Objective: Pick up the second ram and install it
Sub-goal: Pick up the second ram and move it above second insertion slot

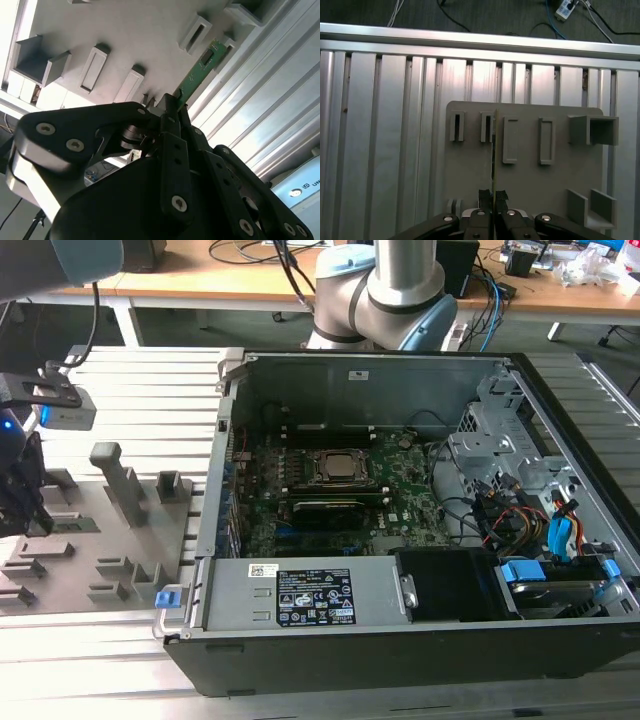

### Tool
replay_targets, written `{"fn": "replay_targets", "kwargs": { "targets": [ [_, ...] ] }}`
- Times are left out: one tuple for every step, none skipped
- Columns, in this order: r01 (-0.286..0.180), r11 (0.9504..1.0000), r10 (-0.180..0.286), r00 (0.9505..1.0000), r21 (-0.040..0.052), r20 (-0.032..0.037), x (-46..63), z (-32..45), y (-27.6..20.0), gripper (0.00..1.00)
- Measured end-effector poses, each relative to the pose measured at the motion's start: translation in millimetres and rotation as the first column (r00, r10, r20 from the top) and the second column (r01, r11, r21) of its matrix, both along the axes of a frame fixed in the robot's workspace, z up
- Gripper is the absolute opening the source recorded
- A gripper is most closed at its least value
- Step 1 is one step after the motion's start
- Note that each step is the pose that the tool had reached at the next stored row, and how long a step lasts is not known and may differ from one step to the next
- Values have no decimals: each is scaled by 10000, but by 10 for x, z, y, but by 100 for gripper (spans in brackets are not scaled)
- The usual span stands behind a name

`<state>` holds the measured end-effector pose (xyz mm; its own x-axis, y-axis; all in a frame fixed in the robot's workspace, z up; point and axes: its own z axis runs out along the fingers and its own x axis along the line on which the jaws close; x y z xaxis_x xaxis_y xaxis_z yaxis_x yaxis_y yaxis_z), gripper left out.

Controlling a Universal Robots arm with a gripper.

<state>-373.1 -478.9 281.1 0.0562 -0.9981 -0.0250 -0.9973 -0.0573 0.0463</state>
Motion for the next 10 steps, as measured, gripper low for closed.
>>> {"fn": "replay_targets", "kwargs": {
  "targets": [
    [1,10000,-1,10000,0,-1,0,19,0,14],
    [0,10000,0,10000,0,-1,0,32,0,14],
    [0,10000,0,10000,0,0,0,52,0,14],
    [0,10000,0,10000,0,-1,0,68,0,14],
    [0,10000,0,10000,1,0,0,83,0,14],
    [0,10000,0,10000,0,0,0,103,0,14],
    [0,10000,0,10000,0,0,0,119,0,14],
    [0,10000,0,10000,0,0,0,134,0,14],
    [0,10000,0,10000,0,0,0,143,0,14],
    [0,10000,0,10000,0,-1,0,151,0,14]
  ]
}}
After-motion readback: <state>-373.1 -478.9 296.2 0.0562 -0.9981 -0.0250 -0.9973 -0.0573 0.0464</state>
